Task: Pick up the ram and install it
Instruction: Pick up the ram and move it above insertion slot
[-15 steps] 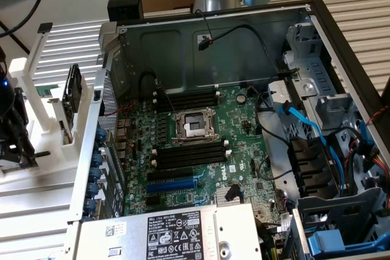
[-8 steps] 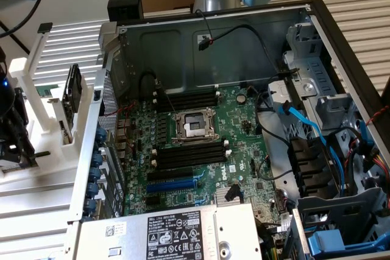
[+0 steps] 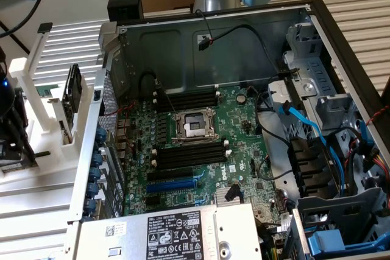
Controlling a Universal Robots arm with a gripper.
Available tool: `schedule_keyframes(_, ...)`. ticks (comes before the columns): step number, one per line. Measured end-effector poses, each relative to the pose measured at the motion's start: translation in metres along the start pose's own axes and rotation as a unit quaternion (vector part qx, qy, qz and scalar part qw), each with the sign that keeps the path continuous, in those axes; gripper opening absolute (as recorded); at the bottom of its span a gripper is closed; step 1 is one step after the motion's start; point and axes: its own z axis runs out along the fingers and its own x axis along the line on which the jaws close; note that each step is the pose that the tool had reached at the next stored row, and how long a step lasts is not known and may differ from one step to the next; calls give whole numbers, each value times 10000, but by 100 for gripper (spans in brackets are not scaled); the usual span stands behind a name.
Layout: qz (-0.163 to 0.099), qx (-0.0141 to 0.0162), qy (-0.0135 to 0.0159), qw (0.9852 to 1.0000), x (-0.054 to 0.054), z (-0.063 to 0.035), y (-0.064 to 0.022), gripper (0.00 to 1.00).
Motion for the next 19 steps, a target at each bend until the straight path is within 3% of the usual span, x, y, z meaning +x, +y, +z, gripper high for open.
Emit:
schedule_keyframes(3, 0, 0, 0, 10000, 0, 0, 0, 14)
schedule_keyframes(16, 0, 0, 0, 10000, 0, 0, 0, 14)
schedule_keyframes(19, -1, 4, -29, 10000, 3, -48, 4, 14)
